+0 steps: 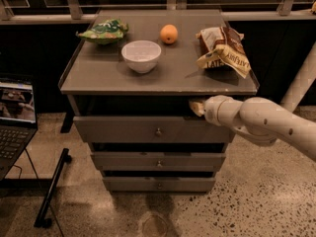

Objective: Open top drawer

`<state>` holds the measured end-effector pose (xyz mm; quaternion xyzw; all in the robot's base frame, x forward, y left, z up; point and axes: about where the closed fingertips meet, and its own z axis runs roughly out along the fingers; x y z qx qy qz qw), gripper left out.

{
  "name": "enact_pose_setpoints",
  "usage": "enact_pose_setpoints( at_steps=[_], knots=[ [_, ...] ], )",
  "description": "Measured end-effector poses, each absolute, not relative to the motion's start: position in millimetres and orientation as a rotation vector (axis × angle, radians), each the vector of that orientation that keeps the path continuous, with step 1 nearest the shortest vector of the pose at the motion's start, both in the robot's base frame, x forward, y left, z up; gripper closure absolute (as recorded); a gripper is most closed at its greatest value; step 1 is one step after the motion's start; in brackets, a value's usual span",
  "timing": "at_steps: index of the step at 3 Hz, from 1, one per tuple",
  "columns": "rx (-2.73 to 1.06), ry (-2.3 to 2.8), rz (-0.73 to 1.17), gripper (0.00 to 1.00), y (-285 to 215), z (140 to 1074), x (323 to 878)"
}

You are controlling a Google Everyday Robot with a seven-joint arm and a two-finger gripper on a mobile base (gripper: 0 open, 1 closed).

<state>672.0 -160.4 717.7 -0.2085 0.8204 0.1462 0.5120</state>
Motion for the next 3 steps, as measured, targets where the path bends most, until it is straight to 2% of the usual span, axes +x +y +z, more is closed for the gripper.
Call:
enact_pose_setpoints(
  at_steps=[3],
  knots=[
    [-0.458, 2.056, 0.338, 1.00, -152.9, 684.7, 674.4]
  ],
)
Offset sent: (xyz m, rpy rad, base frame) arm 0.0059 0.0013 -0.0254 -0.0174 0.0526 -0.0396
